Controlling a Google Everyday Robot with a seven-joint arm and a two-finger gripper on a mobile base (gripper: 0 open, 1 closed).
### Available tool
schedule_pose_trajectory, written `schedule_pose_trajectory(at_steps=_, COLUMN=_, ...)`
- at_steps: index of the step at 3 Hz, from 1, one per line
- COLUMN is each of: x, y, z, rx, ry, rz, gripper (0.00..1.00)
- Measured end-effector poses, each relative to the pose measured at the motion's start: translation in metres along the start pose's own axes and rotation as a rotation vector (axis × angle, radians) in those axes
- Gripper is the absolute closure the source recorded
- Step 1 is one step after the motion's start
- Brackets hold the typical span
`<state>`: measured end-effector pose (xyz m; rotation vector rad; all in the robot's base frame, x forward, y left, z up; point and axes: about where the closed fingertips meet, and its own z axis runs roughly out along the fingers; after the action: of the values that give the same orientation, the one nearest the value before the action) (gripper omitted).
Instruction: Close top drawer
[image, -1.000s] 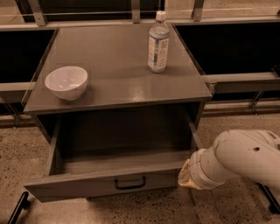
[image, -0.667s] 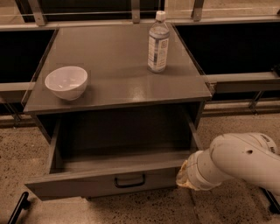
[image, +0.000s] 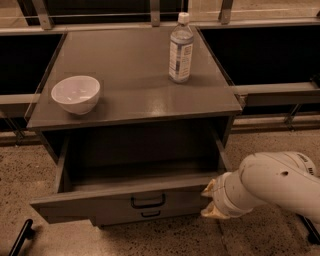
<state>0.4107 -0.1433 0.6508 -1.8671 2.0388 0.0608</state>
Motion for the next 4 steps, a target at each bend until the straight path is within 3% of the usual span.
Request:
schedule_pose_trajectory(at_steps=1, x=0.000, y=0.000, z=0.000, rx=0.000, ry=0.000, rz=0.000, gripper=0.05)
schedule_pose_trajectory(at_steps=2, x=0.000, y=0.000, z=0.000, rx=0.000, ry=0.000, rz=0.000, gripper=0.00)
schedule_pose_trajectory(at_steps=3, x=-0.005, y=-0.006, z=0.006, rx=-0.008, ry=-0.034, rz=-0.033, gripper=0.15)
schedule_pose_trajectory(at_steps=4, x=-0.017, y=-0.026, z=0.022, rx=-0.013, ry=-0.105, rz=-0.104, gripper=0.38)
